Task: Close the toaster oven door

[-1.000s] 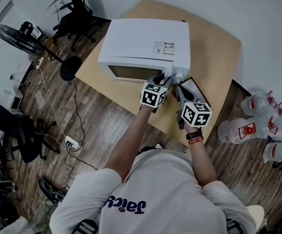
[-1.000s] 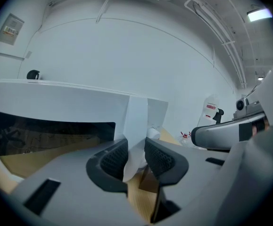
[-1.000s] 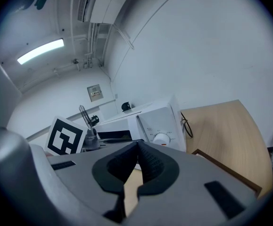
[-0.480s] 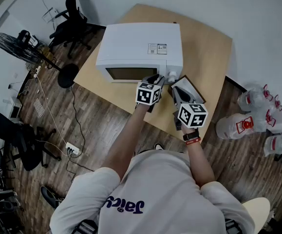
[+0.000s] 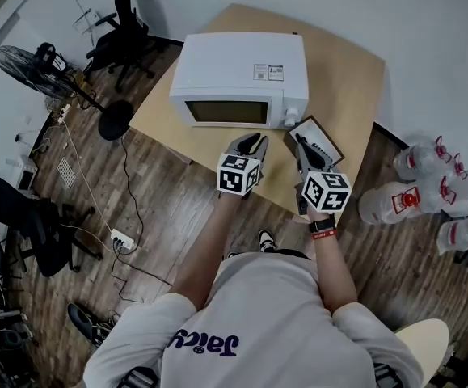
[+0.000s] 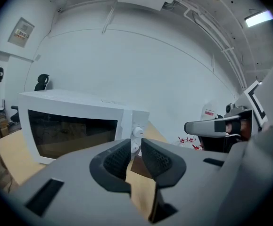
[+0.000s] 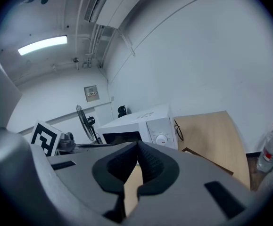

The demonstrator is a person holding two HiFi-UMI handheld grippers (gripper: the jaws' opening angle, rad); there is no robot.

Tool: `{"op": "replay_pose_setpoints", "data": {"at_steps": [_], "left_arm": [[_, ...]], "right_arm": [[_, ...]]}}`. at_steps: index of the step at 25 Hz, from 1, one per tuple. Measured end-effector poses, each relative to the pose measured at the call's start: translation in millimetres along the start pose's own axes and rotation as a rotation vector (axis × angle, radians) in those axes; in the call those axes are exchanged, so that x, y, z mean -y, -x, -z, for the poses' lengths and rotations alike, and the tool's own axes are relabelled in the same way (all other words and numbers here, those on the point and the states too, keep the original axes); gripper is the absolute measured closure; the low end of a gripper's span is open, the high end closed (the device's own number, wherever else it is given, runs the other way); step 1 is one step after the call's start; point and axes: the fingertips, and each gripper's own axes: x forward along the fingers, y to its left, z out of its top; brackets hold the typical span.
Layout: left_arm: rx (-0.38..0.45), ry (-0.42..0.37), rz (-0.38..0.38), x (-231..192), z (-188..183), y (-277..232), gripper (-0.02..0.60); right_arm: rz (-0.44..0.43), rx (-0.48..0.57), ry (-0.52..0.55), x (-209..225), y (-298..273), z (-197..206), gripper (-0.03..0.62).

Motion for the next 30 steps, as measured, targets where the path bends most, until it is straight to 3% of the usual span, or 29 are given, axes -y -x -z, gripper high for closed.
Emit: {"op": "replay_pose_setpoints", "data": {"at_steps": [6,17,24,30], "left_arm": [[0.056,0.011,-0.016,6,-1,57,0.528],[0.119,0.018,-0.112,-12,15,140,0.549],[0.126,0.029,-0.153,-27,22,170,0.561],[0.148,-0.024,-0.152,-21,18,181,0.561]], "right_arm": [[0.015,0.009,0.009,-20,25,8,0.581],[0.017,0.015,0.031,-56,46,26,0.581],[0.008,0.016,0.033,-74,51,35,0.582],[-0.001,0.029,0.040,-87,52,39,0.582]]}}
